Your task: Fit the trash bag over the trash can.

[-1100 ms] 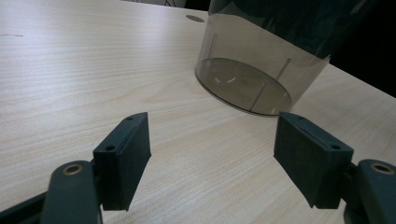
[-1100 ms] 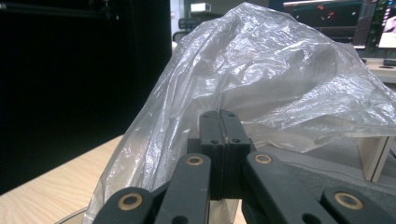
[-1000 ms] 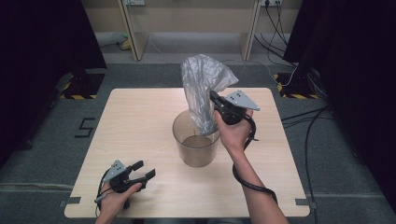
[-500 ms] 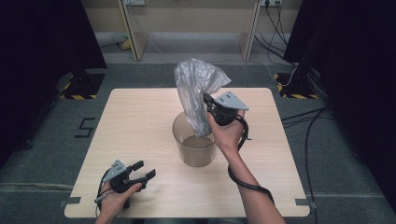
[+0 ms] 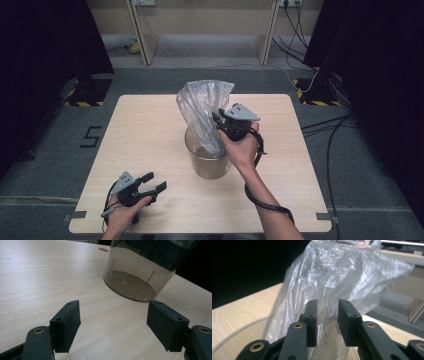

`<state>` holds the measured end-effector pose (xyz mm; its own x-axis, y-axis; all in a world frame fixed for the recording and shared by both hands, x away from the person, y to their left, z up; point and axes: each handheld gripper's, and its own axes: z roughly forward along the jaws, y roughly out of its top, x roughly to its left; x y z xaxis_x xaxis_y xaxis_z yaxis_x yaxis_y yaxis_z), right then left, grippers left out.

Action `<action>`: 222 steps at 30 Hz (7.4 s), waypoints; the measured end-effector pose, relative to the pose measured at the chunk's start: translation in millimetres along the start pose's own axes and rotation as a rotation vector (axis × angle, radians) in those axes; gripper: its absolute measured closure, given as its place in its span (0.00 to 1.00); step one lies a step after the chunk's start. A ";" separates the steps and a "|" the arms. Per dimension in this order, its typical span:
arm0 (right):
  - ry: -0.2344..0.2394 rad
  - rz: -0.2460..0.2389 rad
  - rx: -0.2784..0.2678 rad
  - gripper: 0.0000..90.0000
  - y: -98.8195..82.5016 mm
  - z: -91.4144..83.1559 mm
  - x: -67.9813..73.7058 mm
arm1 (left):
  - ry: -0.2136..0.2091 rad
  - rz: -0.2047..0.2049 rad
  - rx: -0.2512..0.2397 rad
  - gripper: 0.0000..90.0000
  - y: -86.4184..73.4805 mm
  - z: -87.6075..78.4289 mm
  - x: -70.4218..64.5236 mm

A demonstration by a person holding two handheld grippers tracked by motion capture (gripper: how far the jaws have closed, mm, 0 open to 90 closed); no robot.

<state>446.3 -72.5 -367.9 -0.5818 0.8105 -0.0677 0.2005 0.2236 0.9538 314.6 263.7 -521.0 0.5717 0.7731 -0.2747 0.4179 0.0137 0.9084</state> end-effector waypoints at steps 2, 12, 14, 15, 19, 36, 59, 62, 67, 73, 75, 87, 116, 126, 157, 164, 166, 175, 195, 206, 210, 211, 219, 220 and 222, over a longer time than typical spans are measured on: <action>0.003 -0.006 0.017 0.74 -2.6 -3.3 0.1 | 0.001 0.003 0.000 0.29 0.0 0.1 -0.1; 0.028 -0.009 0.093 0.66 -7.0 -30.9 -10.7 | 0.003 0.003 -0.005 0.29 0.2 -0.1 -1.0; 0.016 -0.003 0.087 0.66 -6.7 -38.5 -17.3 | -0.001 0.005 -0.012 0.29 2.5 -0.1 -1.9; 0.012 0.003 0.086 0.66 -6.6 -40.6 -19.5 | -0.003 0.004 -0.018 0.29 4.5 -0.1 -2.8; 0.002 0.009 0.088 0.65 -6.1 -45.2 -28.7 | -0.008 0.026 -0.036 0.29 18.6 1.6 -9.6; -0.006 0.096 0.047 0.58 19.3 -67.6 -61.7 | -0.120 0.125 -0.086 0.30 142.0 27.1 -43.1; 0.052 0.214 0.145 0.70 44.4 -21.3 -93.2 | -0.089 0.531 -0.120 0.44 215.9 77.1 -60.6; 0.076 0.213 0.159 0.76 43.3 -22.2 -91.1 | -0.073 0.628 -0.097 0.57 212.5 81.9 -63.6; 0.084 0.189 0.180 0.82 42.4 -27.5 -88.6 | -0.091 0.611 -0.059 0.75 209.6 82.3 -62.0; 0.094 0.171 0.198 0.85 38.8 -34.6 -85.5 | -0.117 0.627 -0.015 0.89 205.9 78.2 -61.6; 0.096 0.165 0.204 0.86 36.6 -38.6 -84.3 | -0.140 0.632 -0.008 0.93 202.7 74.5 -62.0; 0.134 0.161 0.227 0.90 3.0 -69.0 -70.9 | -0.246 0.699 0.037 0.98 167.6 53.8 -73.9; 0.121 0.133 0.332 0.97 -43.5 -72.2 -57.4 | -0.235 0.808 0.154 0.99 121.9 45.2 -78.4; 0.090 0.088 0.323 0.90 -39.0 -59.4 -51.3 | -0.215 0.733 0.132 0.90 118.4 44.1 -66.7; 0.074 0.074 0.327 0.90 -40.1 -57.2 -42.4 | -0.097 0.380 0.040 1.00 128.5 51.0 -51.2; 0.065 0.077 0.331 0.88 -43.6 -56.1 -42.6 | -0.043 0.331 -0.011 1.00 130.0 61.0 -35.9; 0.063 0.079 0.333 0.87 -44.3 -55.3 -42.5 | -0.037 0.316 -0.020 1.00 130.8 64.2 -32.7; 0.061 0.073 0.333 0.82 -45.6 -57.5 -40.3 | -0.035 0.304 -0.035 0.92 130.3 68.4 -26.4; 0.064 0.083 0.306 0.80 -36.0 -68.4 -39.1 | -0.211 0.569 -0.044 0.70 127.2 40.5 -88.2; 0.074 0.080 0.308 0.81 -34.9 -65.9 -37.9 | -0.248 0.609 0.034 0.81 131.3 62.8 -86.7; 0.075 0.083 0.312 0.81 -36.0 -65.4 -38.2 | -0.260 0.651 0.051 0.89 129.4 63.4 -87.0; 0.075 0.083 0.312 0.81 -36.0 -65.4 -38.2 | -0.260 0.651 0.051 0.91 129.4 63.4 -87.0; 0.072 0.089 0.319 0.82 -38.7 -66.8 -41.0 | -0.282 0.718 0.089 0.99 120.0 58.8 -87.8; 0.072 0.089 0.319 0.82 -38.7 -66.8 -41.0 | -0.282 0.718 0.089 0.99 120.0 58.8 -87.8; 0.076 0.092 0.322 0.82 -40.1 -65.9 -41.3 | -0.260 0.701 0.073 0.99 118.6 58.8 -84.3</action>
<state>410.3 -150.6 -384.1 -0.6041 0.7955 0.0476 0.4863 0.3206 0.8129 357.6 162.9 -408.6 0.8657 0.4102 0.2869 -0.0652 -0.4758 0.8771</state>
